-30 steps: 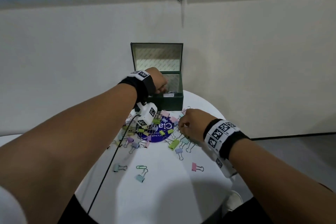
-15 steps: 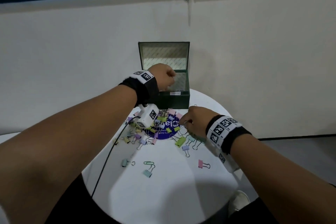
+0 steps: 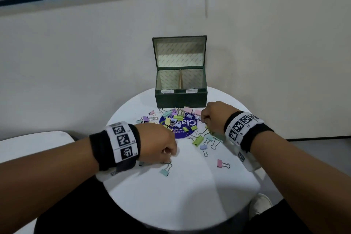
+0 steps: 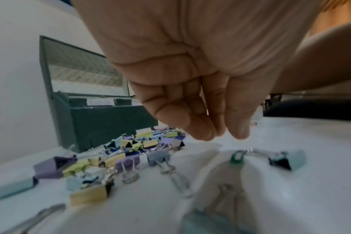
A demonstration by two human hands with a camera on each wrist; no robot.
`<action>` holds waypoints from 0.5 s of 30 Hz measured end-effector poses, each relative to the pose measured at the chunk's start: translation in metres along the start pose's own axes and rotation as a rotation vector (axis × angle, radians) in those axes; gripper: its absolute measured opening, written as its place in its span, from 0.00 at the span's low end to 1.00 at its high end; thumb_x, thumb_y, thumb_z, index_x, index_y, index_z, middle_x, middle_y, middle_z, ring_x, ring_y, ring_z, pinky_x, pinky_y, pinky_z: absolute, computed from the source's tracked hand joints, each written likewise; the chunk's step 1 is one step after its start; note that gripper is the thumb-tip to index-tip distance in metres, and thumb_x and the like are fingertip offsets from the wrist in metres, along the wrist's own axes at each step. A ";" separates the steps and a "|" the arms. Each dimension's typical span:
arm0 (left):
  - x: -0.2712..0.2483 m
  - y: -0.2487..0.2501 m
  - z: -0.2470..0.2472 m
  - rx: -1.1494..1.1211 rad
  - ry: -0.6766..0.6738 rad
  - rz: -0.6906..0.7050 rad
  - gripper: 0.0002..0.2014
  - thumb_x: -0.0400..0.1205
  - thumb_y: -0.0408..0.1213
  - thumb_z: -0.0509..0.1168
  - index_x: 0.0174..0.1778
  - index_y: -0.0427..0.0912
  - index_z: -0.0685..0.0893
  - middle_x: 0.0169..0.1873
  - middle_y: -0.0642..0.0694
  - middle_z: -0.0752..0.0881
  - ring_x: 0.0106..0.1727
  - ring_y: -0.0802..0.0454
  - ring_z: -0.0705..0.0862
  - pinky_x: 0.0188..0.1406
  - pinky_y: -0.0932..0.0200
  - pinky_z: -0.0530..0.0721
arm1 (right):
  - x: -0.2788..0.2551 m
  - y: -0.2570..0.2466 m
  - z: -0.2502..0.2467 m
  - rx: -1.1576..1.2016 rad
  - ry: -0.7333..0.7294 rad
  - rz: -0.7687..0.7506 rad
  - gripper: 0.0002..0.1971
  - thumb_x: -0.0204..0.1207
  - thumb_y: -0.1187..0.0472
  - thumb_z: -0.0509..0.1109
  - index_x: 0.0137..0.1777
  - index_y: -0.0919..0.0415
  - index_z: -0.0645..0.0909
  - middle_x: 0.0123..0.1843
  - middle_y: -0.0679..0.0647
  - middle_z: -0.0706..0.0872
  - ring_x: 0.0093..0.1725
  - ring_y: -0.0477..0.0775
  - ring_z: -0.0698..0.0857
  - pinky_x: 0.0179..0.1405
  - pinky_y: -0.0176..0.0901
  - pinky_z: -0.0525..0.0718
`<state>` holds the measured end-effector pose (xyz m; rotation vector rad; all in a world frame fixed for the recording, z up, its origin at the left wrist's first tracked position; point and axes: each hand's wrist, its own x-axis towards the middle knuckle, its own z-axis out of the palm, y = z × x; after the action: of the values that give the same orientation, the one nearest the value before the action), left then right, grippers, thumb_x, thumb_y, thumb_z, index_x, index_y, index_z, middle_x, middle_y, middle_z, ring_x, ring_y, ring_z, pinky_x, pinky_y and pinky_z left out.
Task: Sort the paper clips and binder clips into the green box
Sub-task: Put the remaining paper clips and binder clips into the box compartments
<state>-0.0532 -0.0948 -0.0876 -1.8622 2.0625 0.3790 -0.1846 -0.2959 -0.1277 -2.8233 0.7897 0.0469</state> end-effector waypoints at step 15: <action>-0.024 -0.064 -0.009 -0.846 0.455 -0.450 0.05 0.78 0.30 0.71 0.42 0.40 0.81 0.33 0.48 0.91 0.37 0.54 0.91 0.39 0.51 0.89 | -0.001 0.005 -0.001 0.037 -0.011 0.044 0.12 0.81 0.54 0.65 0.57 0.43 0.89 0.55 0.46 0.89 0.55 0.53 0.85 0.56 0.47 0.85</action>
<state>0.0118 -0.0836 -0.0679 -3.0720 1.7591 0.8622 -0.1876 -0.2995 -0.1278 -2.7687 0.8415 0.0533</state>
